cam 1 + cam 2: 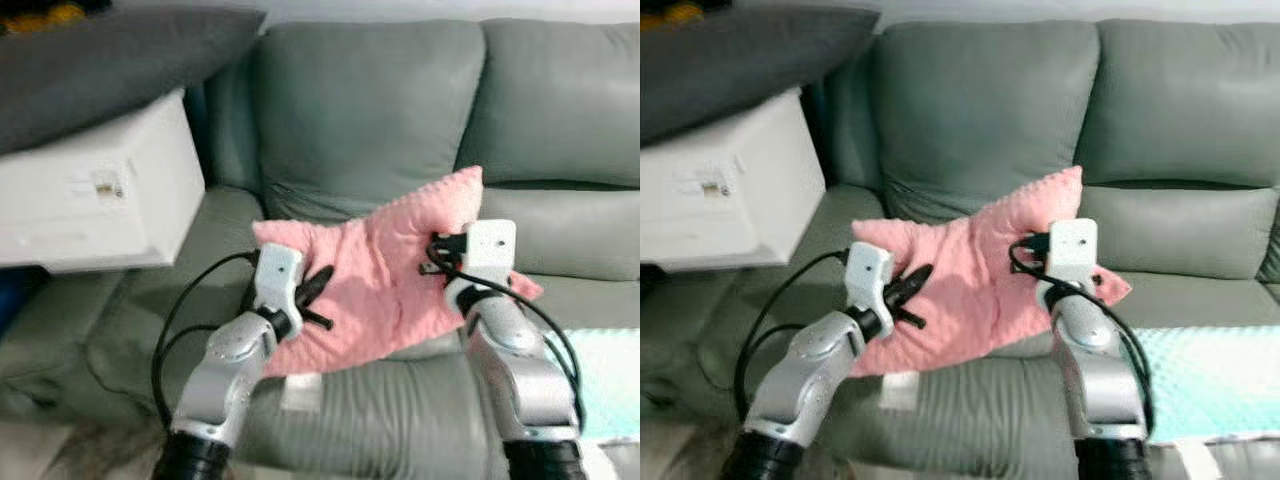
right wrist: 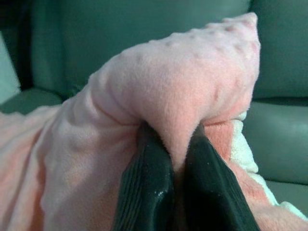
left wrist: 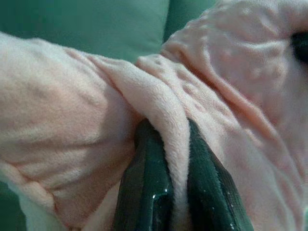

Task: Move the pillow to the sofa

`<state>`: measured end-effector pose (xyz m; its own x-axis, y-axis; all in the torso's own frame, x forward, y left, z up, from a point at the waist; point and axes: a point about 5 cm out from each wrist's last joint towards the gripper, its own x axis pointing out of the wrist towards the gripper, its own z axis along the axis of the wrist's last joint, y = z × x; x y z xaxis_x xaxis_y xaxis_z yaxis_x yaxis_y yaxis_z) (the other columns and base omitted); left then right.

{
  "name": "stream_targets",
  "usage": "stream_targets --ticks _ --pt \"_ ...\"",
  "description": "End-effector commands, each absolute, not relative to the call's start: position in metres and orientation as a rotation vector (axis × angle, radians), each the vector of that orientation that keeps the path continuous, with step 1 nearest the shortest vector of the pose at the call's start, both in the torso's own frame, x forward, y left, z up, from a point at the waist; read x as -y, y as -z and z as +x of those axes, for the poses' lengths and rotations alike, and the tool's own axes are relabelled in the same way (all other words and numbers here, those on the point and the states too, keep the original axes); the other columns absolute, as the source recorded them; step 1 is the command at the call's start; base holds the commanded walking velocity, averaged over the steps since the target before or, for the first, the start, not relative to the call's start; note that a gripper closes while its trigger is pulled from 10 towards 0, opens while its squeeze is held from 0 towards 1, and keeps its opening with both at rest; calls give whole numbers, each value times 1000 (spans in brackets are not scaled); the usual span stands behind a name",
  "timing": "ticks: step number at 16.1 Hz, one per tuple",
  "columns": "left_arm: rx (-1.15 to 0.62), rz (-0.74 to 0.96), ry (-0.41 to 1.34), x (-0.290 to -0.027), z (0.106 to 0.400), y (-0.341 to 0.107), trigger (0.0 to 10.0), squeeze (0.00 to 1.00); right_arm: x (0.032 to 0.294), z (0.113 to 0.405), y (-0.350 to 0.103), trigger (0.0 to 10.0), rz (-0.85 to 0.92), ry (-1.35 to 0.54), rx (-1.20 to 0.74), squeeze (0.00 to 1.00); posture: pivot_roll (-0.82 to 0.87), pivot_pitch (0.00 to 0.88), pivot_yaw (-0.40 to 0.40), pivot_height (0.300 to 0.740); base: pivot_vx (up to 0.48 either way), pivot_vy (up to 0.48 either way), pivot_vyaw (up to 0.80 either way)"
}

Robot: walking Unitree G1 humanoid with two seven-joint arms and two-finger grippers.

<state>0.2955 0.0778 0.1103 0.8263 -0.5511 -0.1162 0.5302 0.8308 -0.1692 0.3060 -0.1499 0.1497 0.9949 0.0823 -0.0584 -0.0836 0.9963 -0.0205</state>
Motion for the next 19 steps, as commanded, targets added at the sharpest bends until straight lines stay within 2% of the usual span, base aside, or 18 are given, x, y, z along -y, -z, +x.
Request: stream_targets --ticks 1,9,14,17,18,19 --pt "-143 -140 593 -74 298 -115 10000 0 145 306 -157 10000 -27 -112 -30 0 -54 0 49 740 0 0 0" --pt "-156 -121 560 -82 303 -109 10000 0 145 304 -151 10000 -3 -116 -48 0 -57 0 59 740 0 0 0" --pt "-219 -38 542 -99 326 -87 10000 0 153 299 -135 10000 111 -32 -131 0 -68 0 79 740 0 0 0" --pt "-255 -11 587 -94 328 -76 10000 0 165 288 -118 10000 143 66 -185 0 -89 73 101 740 0 0 0" --pt "-259 -4 597 -92 328 -74 10000 0 168 286 -114 10000 161 92 -199 0 -89 73 101 740 0 0 0" --pt "-277 28 621 -89 325 -65 10000 0 179 276 -95 10000 236 176 -272 0 -89 135 110 740 0 0 0"
